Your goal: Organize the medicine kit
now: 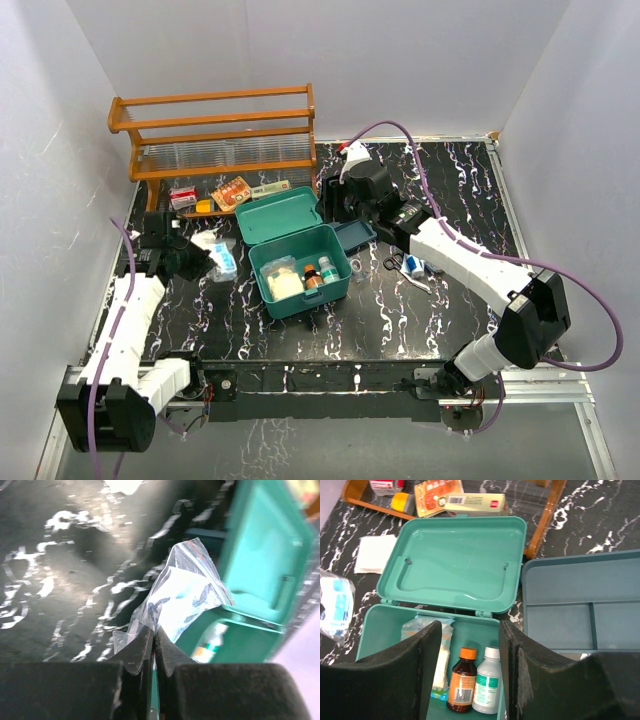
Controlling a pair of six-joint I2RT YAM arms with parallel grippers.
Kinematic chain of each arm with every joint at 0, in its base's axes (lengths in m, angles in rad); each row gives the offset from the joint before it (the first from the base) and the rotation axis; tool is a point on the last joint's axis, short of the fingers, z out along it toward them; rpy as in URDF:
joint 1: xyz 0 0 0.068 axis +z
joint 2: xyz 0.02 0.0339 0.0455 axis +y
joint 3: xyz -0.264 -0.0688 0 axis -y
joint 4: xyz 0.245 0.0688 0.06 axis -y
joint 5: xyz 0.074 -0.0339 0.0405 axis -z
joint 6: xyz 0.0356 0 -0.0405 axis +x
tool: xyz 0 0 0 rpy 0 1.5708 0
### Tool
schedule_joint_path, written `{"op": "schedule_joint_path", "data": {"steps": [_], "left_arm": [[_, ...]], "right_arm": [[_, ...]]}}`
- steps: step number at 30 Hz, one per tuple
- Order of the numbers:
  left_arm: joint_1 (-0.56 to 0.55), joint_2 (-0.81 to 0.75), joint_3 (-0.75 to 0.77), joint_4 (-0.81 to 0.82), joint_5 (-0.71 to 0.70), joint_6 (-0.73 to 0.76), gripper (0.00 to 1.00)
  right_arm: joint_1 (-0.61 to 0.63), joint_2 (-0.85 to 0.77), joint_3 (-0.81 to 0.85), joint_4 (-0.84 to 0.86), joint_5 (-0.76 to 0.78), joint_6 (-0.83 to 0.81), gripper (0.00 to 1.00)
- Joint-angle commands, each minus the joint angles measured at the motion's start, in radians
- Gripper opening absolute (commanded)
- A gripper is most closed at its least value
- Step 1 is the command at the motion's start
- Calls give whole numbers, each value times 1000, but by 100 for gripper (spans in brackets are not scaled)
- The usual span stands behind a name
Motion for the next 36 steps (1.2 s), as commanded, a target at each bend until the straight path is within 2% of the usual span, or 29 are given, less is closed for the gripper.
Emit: {"op": "schedule_joint_path", "data": {"steps": [1,7,12,18,26,33,36], "left_arm": [[6,-77,72,67,149,-135,0],[6,-80,121,217,331,-220,0],[6,-54,118,379,475,-293,0],[-14,-20,105,503,559,-334,0],[-51,0,84,559,582,-328,0],[-55,-5,61,552,579,-318,0],[-55,-9,60,524,569,-301,0]], "right_arm": [[-6,-50,0,112,-148,16,51],[-5,-20,26,222,-436,53,70],[8,37,71,282,-553,106,73],[26,122,145,320,-632,172,73],[43,204,193,377,-627,294,64],[43,232,197,399,-609,353,46],[44,229,194,399,-597,354,45]]}}
